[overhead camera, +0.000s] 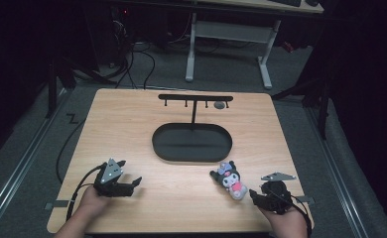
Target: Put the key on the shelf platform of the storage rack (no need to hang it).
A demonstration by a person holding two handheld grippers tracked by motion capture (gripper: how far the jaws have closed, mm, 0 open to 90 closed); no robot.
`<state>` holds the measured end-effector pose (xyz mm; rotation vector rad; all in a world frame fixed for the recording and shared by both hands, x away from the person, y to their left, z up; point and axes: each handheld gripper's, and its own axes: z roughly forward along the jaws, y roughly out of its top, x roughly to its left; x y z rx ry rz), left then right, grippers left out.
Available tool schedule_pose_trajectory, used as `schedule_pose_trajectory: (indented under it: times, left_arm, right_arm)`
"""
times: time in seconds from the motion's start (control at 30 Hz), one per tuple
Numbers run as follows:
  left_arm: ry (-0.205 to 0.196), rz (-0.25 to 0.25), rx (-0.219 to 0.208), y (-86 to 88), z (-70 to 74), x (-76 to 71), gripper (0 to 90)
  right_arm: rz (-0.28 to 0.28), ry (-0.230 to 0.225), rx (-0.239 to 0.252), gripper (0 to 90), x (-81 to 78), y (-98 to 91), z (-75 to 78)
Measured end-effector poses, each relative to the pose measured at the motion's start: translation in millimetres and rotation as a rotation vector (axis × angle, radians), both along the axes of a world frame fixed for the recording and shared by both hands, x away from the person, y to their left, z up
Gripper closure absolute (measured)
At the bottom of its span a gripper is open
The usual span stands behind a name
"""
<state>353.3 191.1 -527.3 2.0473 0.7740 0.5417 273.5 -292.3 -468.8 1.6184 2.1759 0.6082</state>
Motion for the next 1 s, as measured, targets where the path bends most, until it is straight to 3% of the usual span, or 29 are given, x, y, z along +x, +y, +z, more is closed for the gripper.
schedule_pose_trajectory:
  times: [0.37,0.63,1.0]
  left_arm:
    - [0.002,0.001,0.002,-0.2,-0.2,-0.1,15.4]
    - [0.004,0.0,0.003,-0.1,-0.2,-0.1,15.4]
    - [0.004,-0.001,0.002,0.1,0.0,-0.1,15.4]
  right_arm:
    - [0.059,0.118,-0.077,47.4,13.4,5.2,7.0]
    - [0.088,0.151,-0.101,45.2,18.6,15.5,17.4]
    - [0.107,0.195,-0.111,18.0,27.3,30.7,25.6]
